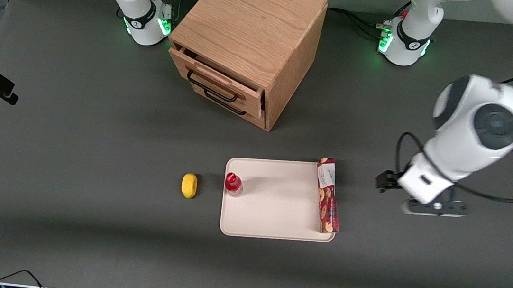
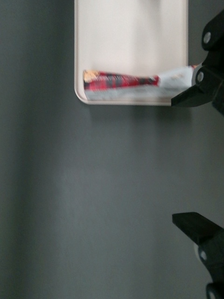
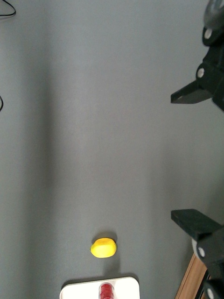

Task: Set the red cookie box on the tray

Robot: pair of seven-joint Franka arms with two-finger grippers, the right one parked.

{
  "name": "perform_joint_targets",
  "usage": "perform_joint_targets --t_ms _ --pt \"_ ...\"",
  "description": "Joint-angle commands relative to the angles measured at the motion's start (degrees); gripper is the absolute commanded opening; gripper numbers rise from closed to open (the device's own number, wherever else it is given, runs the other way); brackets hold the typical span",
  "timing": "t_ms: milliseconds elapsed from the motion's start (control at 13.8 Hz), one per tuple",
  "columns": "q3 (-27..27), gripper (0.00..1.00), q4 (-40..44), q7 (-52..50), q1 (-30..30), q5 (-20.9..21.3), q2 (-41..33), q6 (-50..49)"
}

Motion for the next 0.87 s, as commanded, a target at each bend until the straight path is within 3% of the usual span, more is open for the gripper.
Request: perform_joint_targets --t_ms 0,218,436,800 --pt "2.60 1.00 -2.49 6.63 2.94 -4.78 -6.74 -6.91" --pt "4.45 1.00 -5.29 9.01 6.11 -5.76 -13.77 -10.46" --pt "7.08 1.00 -6.54 17.61 7.87 -5.85 -18.35 -13.26" --pt "7.09 1.00 -6.54 18.34 8.23 -7.86 -23.10 -17.57"
